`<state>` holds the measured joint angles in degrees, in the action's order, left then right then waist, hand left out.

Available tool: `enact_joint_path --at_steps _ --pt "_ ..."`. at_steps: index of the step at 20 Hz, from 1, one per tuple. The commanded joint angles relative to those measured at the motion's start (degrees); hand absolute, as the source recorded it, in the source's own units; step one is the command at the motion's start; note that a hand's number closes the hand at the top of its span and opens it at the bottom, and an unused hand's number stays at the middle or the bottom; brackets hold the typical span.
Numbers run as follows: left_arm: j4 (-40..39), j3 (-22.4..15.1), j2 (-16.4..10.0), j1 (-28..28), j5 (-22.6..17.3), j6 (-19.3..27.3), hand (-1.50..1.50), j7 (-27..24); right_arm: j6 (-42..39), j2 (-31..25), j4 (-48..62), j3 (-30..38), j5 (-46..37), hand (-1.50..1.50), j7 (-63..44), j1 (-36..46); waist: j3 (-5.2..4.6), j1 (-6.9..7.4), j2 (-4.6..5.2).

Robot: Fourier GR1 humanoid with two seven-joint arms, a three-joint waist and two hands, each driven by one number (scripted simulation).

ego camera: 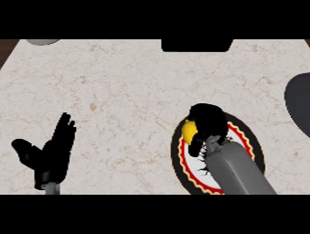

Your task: Pick the lemon from the plate and place it in the pan

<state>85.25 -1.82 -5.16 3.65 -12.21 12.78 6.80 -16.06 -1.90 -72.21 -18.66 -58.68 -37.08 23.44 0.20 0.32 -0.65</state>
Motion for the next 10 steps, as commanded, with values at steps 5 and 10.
enact_joint_path --at_steps 5,10 --pt "-2.5 2.6 -2.1 1.2 -2.4 -3.7 0.00 0.5 0.1 -8.4 -19.5 -5.6 0.4 1.50 9.0 -18.9 -0.22 -1.54 0.32" --pt "-5.2 0.3 1.5 -0.5 1.1 0.0 0.00 -1.4 5.7 -16.3 -28.3 -3.2 -2.3 1.50 14.9 -21.5 -0.21 -1.31 0.53"
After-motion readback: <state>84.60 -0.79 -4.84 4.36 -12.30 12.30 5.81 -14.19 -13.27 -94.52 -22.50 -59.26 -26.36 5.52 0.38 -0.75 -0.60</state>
